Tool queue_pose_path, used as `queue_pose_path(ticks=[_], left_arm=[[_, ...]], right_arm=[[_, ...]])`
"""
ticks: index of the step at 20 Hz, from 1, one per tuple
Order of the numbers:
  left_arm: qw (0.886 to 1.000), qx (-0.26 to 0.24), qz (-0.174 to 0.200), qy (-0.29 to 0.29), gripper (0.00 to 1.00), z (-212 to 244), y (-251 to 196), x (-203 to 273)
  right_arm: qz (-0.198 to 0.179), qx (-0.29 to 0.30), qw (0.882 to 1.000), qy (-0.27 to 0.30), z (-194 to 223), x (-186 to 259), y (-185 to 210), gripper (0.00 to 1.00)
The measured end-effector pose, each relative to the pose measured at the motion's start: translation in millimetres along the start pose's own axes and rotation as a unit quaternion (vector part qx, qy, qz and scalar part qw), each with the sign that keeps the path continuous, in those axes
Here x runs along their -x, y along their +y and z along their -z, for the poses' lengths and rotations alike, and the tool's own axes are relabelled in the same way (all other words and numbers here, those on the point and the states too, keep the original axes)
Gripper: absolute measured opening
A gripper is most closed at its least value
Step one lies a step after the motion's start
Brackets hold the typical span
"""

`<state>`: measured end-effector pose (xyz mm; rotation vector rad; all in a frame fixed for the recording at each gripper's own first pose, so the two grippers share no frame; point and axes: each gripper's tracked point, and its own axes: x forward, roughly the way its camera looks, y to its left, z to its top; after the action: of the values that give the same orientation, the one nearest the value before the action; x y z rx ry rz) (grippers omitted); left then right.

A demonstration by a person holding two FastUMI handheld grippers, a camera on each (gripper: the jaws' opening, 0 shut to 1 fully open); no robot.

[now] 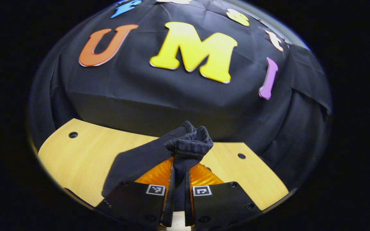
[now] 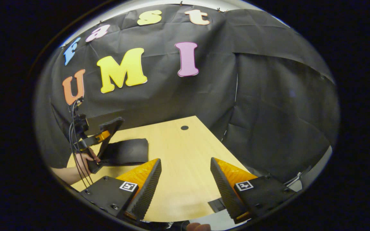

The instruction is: Grasp the waist and the cuffs of the jeans and fold them to make the two legs overlap; first hold the waist and fold one-third of the jeans toward the cuffs, then hold the cuffs and fold the remaining one-third in the same direction to finish folding.

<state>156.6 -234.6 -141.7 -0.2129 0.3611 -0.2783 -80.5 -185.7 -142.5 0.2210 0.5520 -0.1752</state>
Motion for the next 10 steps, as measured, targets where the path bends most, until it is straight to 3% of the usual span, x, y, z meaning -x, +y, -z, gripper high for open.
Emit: queue_pose_path(ticks=[7,10], left_arm=[[0.998,-0.029,-0.013,0.045,0.30,75.9,-15.1,-26.8],[0.998,-0.035,-0.022,0.053,0.42,88.7,-18.5,-29.4]], right_arm=[[-0.003,0.014,0.999,0.031,8.7,-18.8,-6.9,0.95],[-0.012,0.011,0.999,0.036,9.8,-25.1,0.2,0.95]])
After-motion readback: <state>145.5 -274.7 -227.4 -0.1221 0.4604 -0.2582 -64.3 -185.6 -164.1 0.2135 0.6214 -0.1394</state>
